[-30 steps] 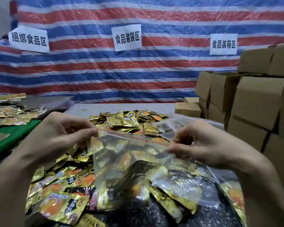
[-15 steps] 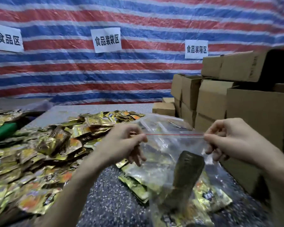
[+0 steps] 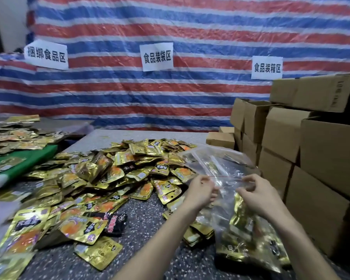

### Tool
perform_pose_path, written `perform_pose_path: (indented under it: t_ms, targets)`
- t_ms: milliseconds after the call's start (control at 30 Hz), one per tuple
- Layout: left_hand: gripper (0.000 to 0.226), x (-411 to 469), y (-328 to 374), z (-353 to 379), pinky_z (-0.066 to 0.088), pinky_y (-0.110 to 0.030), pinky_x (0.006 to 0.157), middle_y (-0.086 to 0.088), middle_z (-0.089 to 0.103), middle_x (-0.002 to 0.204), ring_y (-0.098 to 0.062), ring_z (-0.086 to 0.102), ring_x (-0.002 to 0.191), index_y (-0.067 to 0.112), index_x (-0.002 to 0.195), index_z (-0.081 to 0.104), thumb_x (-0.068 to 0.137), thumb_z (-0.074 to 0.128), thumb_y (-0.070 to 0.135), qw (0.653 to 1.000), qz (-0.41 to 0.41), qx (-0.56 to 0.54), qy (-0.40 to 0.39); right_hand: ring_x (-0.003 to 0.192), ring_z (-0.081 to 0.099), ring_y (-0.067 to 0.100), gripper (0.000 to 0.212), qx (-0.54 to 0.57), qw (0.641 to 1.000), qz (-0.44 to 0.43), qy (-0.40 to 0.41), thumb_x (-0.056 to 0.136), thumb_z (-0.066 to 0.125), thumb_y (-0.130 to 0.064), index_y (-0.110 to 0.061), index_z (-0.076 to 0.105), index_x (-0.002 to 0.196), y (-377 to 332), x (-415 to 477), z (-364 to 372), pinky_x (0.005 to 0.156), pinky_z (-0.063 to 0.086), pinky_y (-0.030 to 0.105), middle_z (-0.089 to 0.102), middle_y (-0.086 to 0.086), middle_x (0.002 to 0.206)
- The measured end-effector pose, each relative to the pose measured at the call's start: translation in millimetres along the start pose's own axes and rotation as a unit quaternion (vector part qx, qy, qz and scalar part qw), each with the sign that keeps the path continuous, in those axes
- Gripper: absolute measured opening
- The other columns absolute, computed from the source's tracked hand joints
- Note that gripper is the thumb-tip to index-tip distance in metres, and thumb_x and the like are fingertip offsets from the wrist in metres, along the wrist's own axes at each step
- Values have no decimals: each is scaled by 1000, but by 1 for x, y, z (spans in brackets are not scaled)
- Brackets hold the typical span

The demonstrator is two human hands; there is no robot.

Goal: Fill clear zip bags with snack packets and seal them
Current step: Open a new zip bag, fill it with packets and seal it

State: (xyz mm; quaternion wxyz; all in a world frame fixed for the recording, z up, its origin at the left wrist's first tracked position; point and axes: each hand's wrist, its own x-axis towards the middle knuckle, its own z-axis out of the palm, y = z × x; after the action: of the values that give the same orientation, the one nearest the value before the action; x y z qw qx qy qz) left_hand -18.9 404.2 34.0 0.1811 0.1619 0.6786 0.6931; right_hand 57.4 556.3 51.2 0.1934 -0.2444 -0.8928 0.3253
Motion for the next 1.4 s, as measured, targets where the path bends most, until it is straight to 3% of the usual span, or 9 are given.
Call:
perform_pose_path:
  t_ms: [200, 400, 567, 733, 900, 967, 1133, 1267, 1400]
  targets:
    - [18, -19, -6, -38, 58, -25, 67, 3, 65, 103, -4, 69, 77, 23, 113, 56, 96, 59, 16, 996, 77, 31, 45, 99, 60, 25, 24, -17, 996, -51, 73, 90, 62, -30, -21, 62, 112, -29, -17, 33, 82, 49, 37, 65, 7, 111]
    - [13, -48, -11, -94, 54, -24, 84, 9, 65, 106, -7, 63, 100, 23, 109, 63, 97, 61, 26, 973, 139, 125, 133, 88, 61, 19, 3, 69, 980, -170, 77, 92, 63, -28, -27, 62, 95, -69, -40, 82, 78, 55, 45, 64, -2, 96]
    - [8, -85, -17, -169, 50, -12, 72, 11, 68, 98, 1, 62, 86, 23, 103, 66, 96, 63, 23, 931, 184, 208, 235, 80, 60, -3, 14, 184, 940, -287, -7, 89, 68, -23, -36, 62, 90, -114, -52, 128, 69, 50, 20, 64, -17, 89]
    - [22, -123, -31, -277, 48, -36, 89, 1, 66, 114, -17, 59, 104, 21, 114, 68, 94, 61, 25, 777, 82, 498, 377, 85, 61, 1, 10, 248, 915, -296, -115, 92, 68, -17, -25, 65, 97, -127, -56, 168, 71, 51, 16, 67, -10, 93]
    - [36, -161, -54, -381, 41, -39, 92, -12, 60, 125, -30, 53, 113, 13, 117, 63, 95, 51, 39, 616, -193, 637, 422, 87, 63, 4, 16, 291, 902, -283, -145, 92, 67, -14, -30, 66, 96, -103, -63, 187, 74, 53, 23, 68, -12, 92]
    - [38, -170, -65, -402, 42, -37, 87, -10, 62, 119, -31, 55, 109, 16, 106, 64, 97, 46, 48, 617, -253, 630, 399, 86, 64, 7, 20, 310, 897, -277, -151, 91, 68, -10, -29, 67, 95, -93, -64, 191, 73, 52, 25, 68, -14, 91]
    - [26, -179, -70, -412, 34, -29, 61, -7, 67, 74, -28, 58, 69, 12, 63, 58, 88, 61, 17, 623, -183, 582, 489, 84, 67, 10, 30, 332, 892, -269, -150, 90, 68, -7, -37, 70, 91, -80, -60, 190, 75, 56, 35, 71, -10, 91]
    - [53, -183, -56, -410, 49, -36, 71, 0, 51, 43, -22, 54, 49, 11, 47, 52, 82, 78, 42, 687, -166, 501, 500, 83, 67, 11, 32, 336, 891, -271, -145, 91, 67, -8, -40, 69, 90, -78, -59, 186, 74, 57, 35, 71, -8, 90]
    - [29, -179, -25, -392, 56, -44, 70, -2, 65, 60, -26, 60, 57, 19, 74, 73, 96, 62, 34, 689, -61, 490, 532, 80, 67, 14, 27, 369, 879, -248, -169, 89, 69, -9, -36, 70, 92, -79, -61, 183, 70, 58, 34, 71, -3, 90]
